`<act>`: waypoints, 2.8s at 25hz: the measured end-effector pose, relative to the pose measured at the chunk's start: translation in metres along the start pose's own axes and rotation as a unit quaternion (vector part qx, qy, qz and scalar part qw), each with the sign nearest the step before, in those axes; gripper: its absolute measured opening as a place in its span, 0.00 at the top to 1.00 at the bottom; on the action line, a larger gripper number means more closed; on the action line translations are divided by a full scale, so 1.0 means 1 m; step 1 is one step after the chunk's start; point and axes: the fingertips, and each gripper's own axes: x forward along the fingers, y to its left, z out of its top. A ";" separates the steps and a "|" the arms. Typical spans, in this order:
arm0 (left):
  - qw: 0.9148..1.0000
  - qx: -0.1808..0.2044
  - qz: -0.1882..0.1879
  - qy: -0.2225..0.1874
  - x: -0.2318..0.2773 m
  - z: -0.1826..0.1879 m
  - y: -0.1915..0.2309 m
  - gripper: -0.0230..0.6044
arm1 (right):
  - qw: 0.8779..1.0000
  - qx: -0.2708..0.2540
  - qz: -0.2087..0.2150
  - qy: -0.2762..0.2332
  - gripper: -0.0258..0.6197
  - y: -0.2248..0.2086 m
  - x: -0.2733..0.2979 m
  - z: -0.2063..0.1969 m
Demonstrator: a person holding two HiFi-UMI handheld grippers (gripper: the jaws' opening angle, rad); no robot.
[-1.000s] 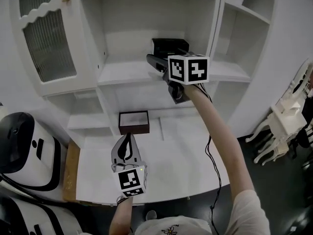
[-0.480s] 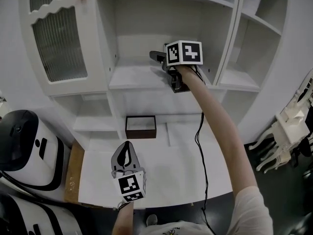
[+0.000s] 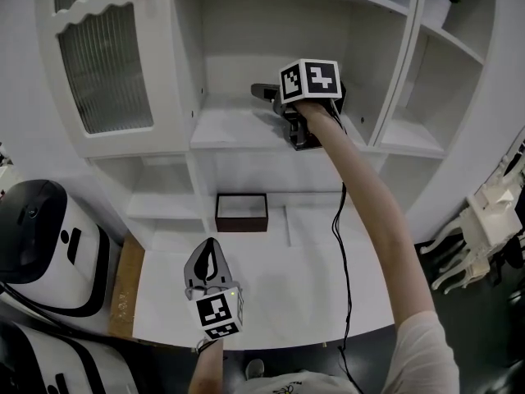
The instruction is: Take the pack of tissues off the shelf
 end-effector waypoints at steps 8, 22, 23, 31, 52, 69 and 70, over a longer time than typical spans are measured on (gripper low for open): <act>1.000 0.001 0.008 0.005 0.003 -0.004 0.006 0.96 | 0.999 -0.006 0.029 0.023 0.25 0.035 0.037 -0.005; 1.000 -0.003 -0.025 -0.008 0.009 0.005 -0.023 0.96 | 0.994 -0.069 0.026 -0.078 0.25 0.006 -0.109 0.005; 1.000 -0.003 -0.029 -0.009 0.009 0.005 -0.026 0.96 | 0.995 -0.070 0.016 -0.075 0.25 -0.004 -0.116 0.002; 0.999 0.005 -0.038 -0.011 0.006 0.009 -0.038 0.96 | 0.998 -0.062 0.010 -0.017 0.25 -0.030 -0.099 -0.024; 1.000 0.004 -0.022 -0.018 0.001 0.011 -0.026 0.96 | 0.999 -0.009 0.032 0.028 0.25 -0.016 -0.083 -0.038; 1.000 -0.018 0.000 -0.003 0.003 -0.003 -0.006 0.96 | 0.994 -0.003 0.030 0.101 0.25 -0.053 -0.054 -0.043; 1.000 -0.018 -0.001 -0.003 0.004 -0.003 -0.006 0.96 | 0.994 -0.008 0.032 0.104 0.25 -0.052 -0.051 -0.045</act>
